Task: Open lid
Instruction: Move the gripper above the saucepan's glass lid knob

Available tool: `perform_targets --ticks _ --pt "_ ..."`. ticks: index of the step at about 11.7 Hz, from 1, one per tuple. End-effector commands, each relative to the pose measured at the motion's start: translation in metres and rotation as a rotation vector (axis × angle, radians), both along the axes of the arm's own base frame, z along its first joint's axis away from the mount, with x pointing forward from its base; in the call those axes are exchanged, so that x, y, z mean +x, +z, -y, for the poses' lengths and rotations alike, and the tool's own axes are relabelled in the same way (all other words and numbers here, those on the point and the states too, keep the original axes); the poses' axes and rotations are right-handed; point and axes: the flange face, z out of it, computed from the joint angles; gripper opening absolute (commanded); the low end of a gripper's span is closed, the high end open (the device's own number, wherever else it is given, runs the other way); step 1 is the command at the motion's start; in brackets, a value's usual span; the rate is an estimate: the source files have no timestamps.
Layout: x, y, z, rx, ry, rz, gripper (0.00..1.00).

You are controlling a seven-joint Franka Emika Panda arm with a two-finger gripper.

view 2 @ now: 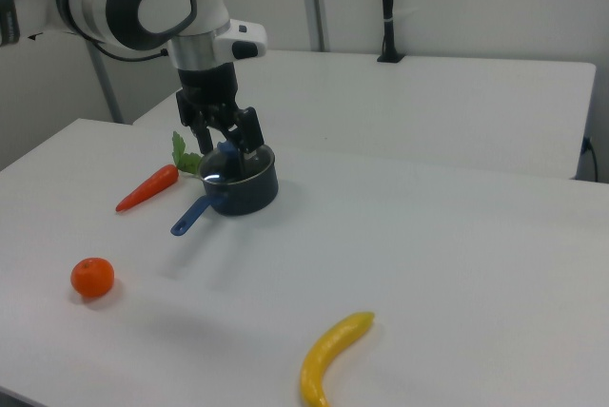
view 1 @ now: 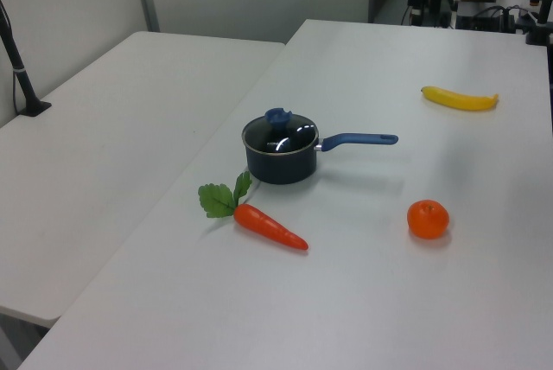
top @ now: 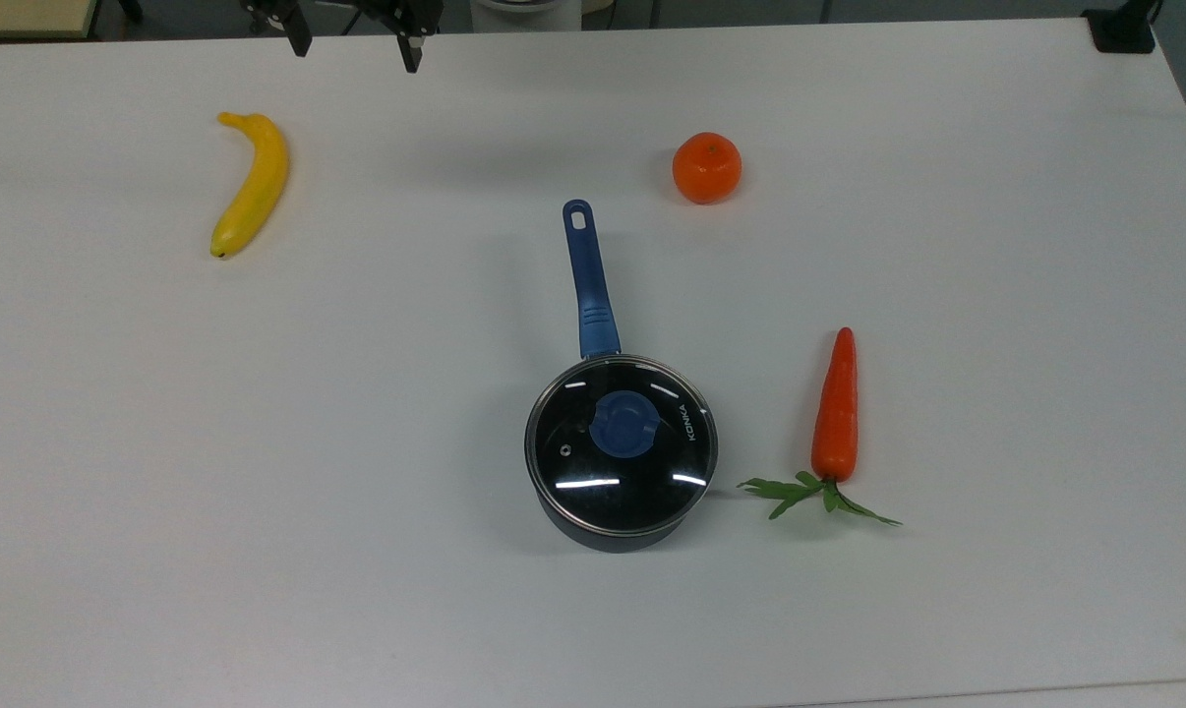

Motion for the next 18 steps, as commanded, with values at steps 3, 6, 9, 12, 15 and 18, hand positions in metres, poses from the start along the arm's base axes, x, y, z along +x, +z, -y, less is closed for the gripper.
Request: perform_targets --ticks 3,6,9,12,15,18 --pt "-0.007 0.01 0.002 0.052 0.025 0.004 1.0" --pt "-0.003 0.013 0.004 0.05 0.075 0.017 1.0" --pt "0.004 0.003 -0.005 0.084 0.082 0.012 1.0" --pt "0.034 -0.013 -0.031 0.115 0.108 0.112 1.0" --pt "0.085 -0.037 -0.068 0.079 0.05 0.313 1.0" --pt "0.137 -0.059 -0.116 0.065 0.042 0.373 1.0"
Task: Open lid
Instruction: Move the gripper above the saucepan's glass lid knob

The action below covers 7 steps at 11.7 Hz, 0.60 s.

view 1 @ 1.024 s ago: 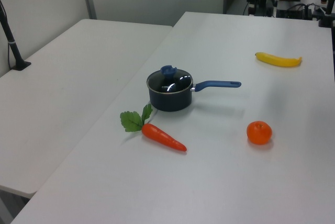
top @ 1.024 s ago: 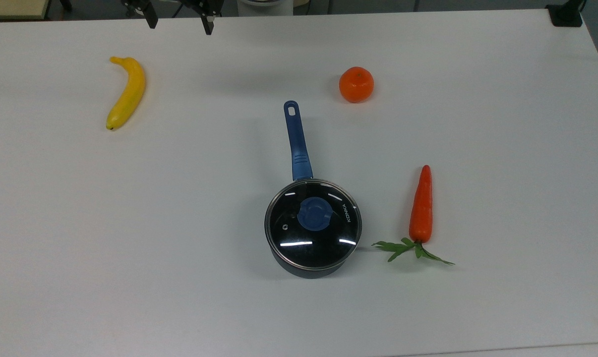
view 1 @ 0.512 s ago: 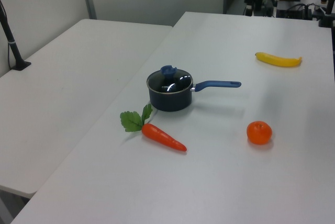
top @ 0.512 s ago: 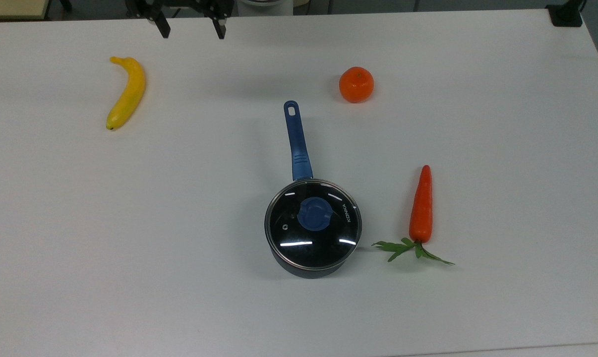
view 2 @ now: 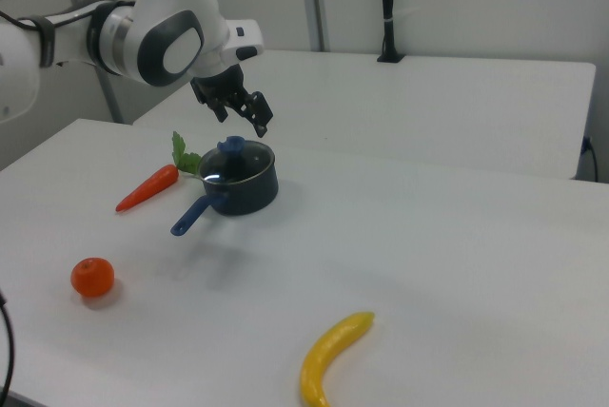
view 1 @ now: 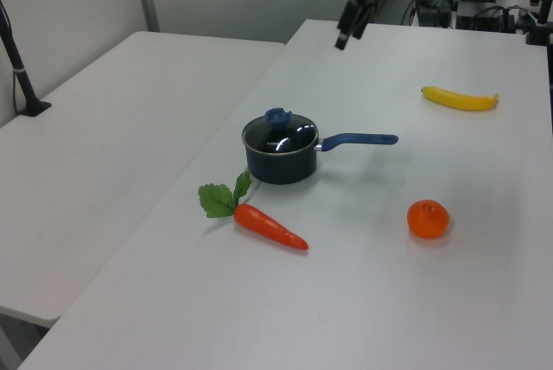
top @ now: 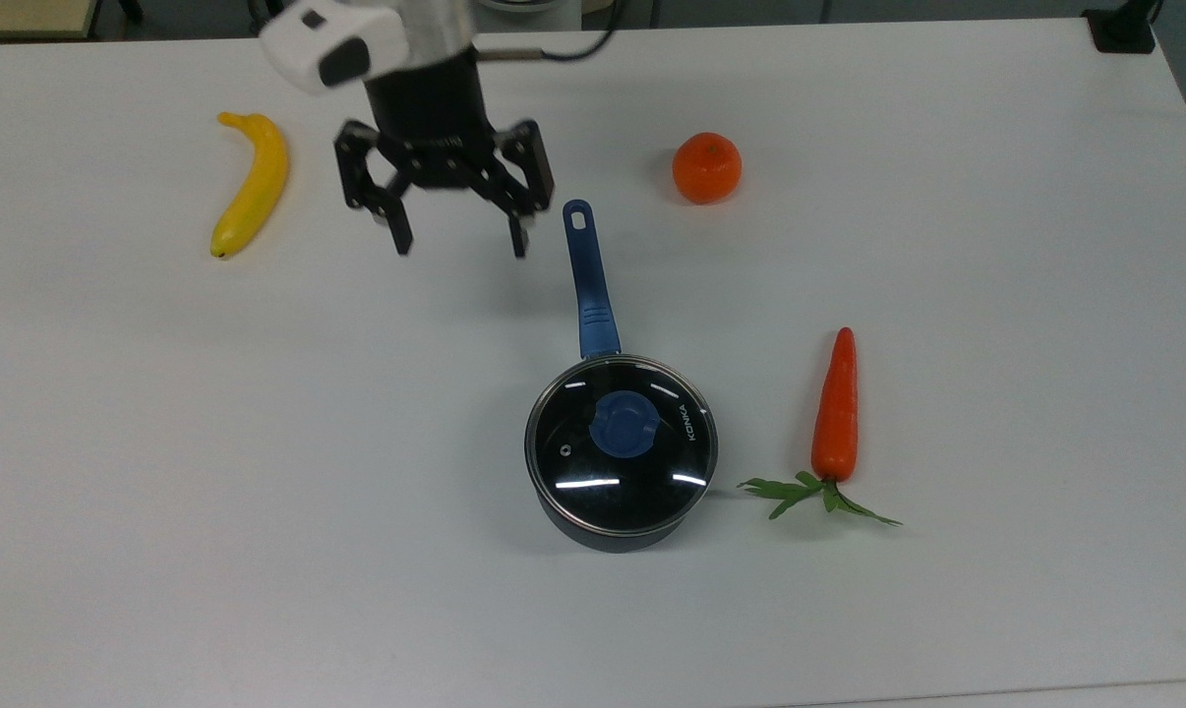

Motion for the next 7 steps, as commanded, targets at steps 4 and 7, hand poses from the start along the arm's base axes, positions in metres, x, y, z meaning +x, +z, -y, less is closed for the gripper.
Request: perform_targets --ticks 4,7 --pt "0.056 -0.053 -0.08 -0.016 0.014 0.09 1.0" --pt "0.063 -0.072 -0.091 -0.026 0.025 0.11 1.0"
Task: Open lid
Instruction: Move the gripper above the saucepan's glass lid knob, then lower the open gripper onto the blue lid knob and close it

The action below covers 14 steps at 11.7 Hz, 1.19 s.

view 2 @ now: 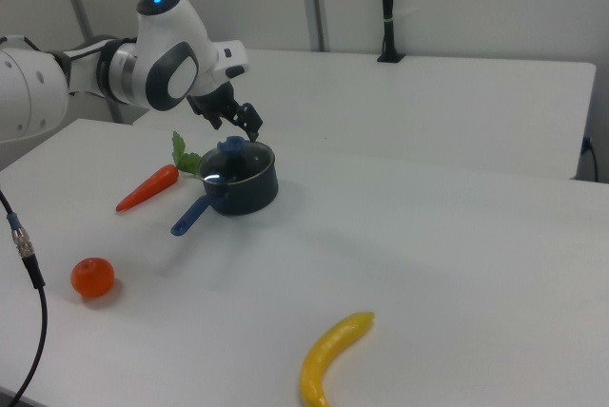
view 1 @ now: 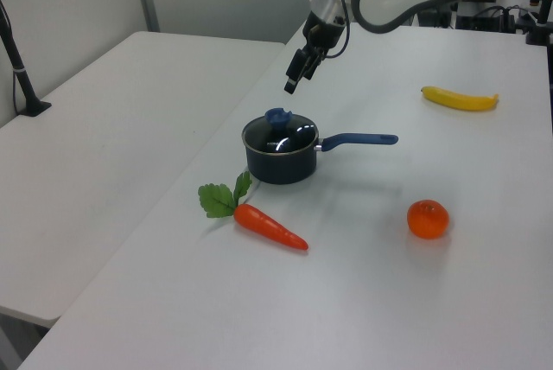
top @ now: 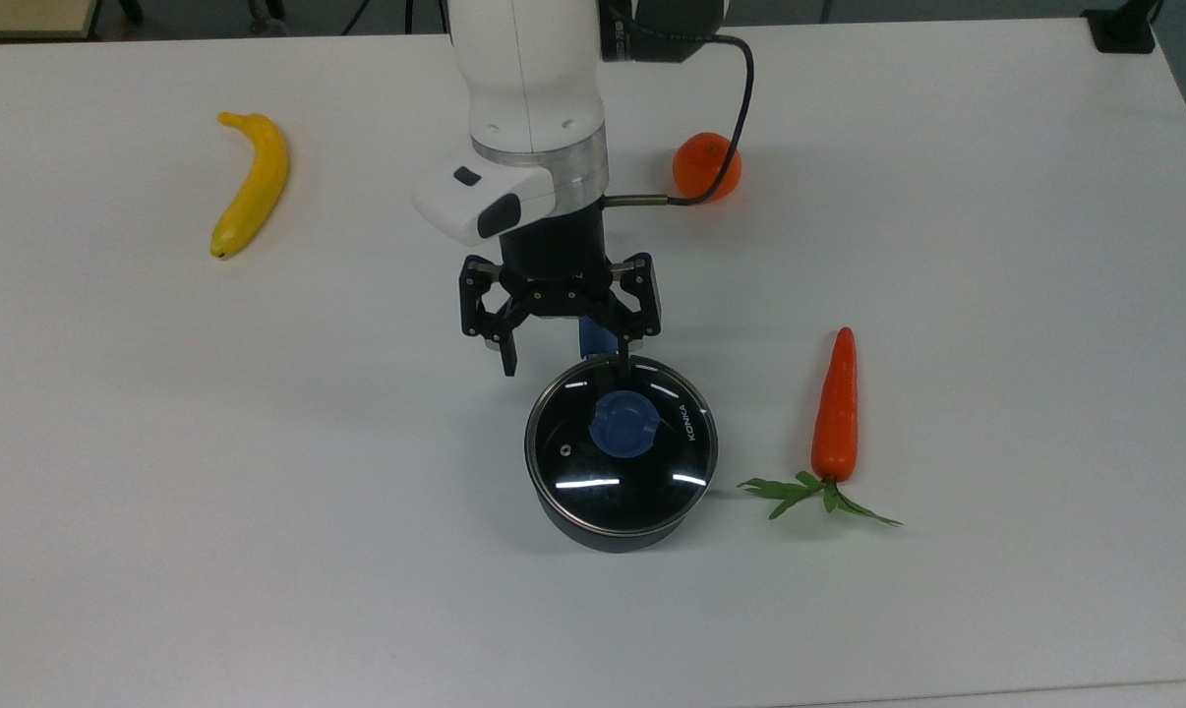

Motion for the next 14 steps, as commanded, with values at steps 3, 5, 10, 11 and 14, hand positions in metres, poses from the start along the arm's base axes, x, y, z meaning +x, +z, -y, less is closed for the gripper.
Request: perform_targets --ticks 3,5,10,11,14 --pt "0.024 -0.024 -0.019 -0.016 -0.002 0.044 1.0" --pt "0.029 -0.028 -0.024 -0.015 -0.001 0.071 1.0" --pt "0.027 -0.044 -0.05 -0.022 0.019 0.056 1.0" --pt "0.026 -0.049 -0.054 -0.027 0.023 0.051 1.0" --pt "0.026 -0.051 -0.056 -0.033 0.028 0.049 0.94"
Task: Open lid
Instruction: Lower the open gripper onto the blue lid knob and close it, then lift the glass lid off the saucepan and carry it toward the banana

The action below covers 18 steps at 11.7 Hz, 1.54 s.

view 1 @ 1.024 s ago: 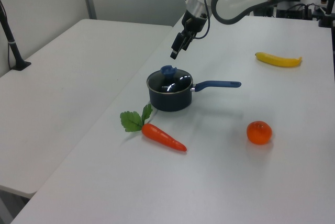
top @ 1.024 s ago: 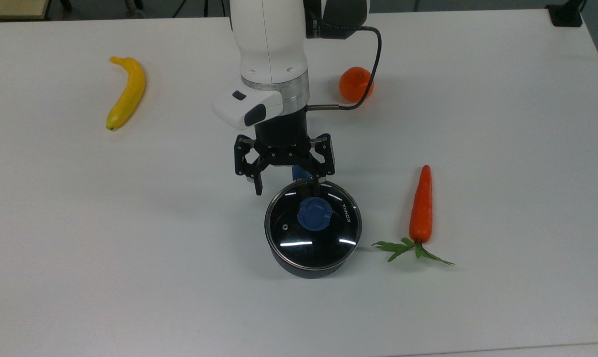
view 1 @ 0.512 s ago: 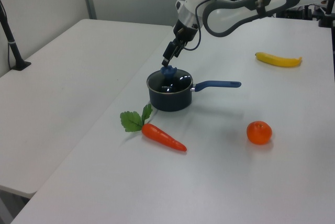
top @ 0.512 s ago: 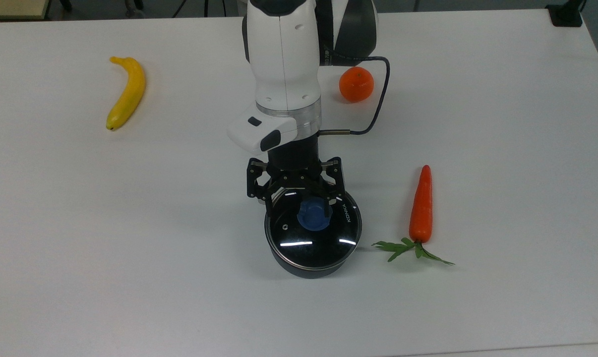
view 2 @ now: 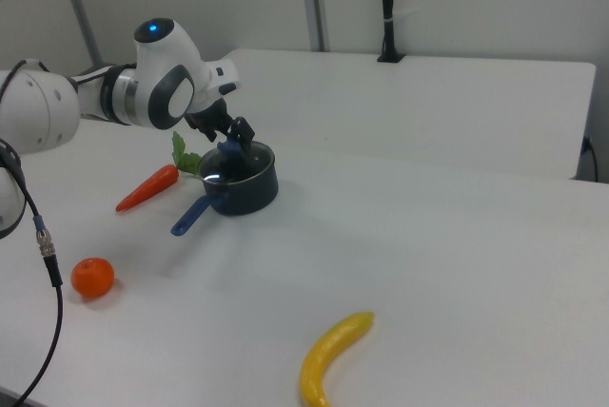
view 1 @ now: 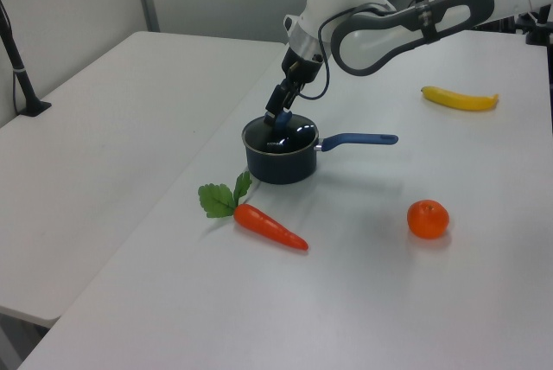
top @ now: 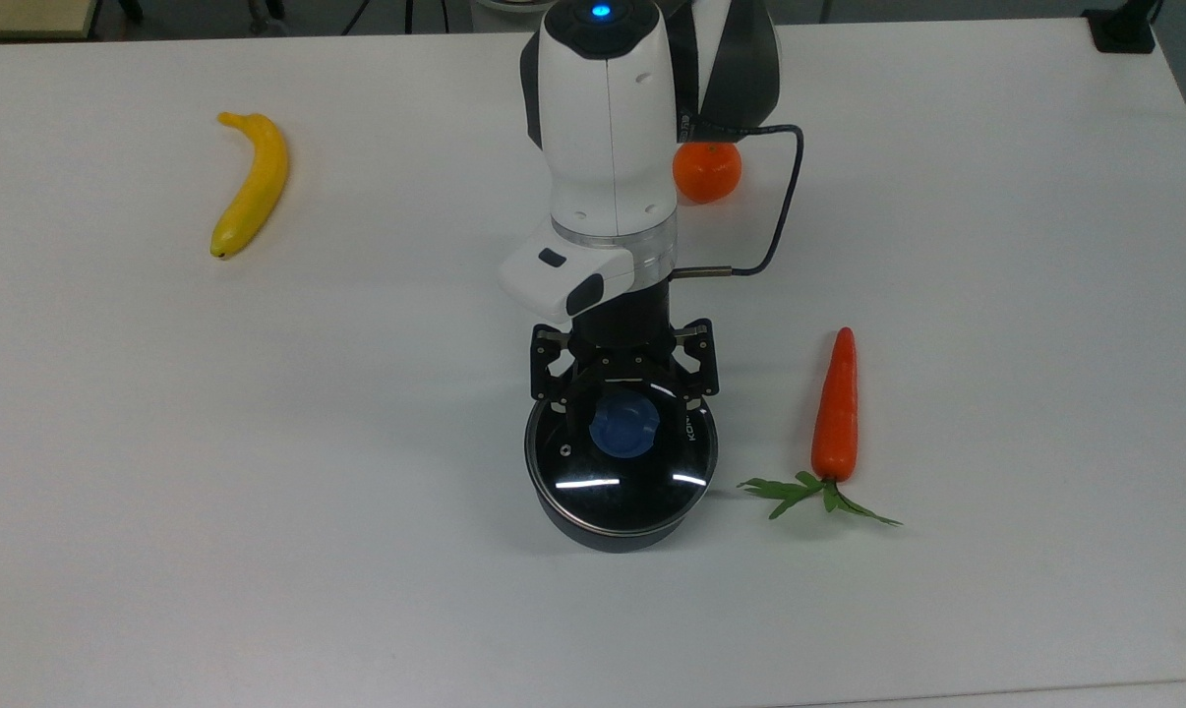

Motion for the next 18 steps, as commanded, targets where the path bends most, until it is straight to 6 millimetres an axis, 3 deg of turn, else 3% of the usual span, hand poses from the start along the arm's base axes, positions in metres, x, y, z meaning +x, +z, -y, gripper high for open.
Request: perform_targets --ticks 1,3,9,15,18 --pt "0.003 0.003 -0.005 -0.012 -0.013 0.024 0.88" --pt "0.003 0.002 -0.006 -0.018 -0.008 0.024 0.71" --pt "0.002 0.009 -0.004 -0.021 -0.004 0.03 0.42" --pt "-0.009 0.088 0.021 0.015 -0.033 0.117 0.39" --pt "-0.015 0.1 0.035 0.021 -0.047 0.117 0.39"
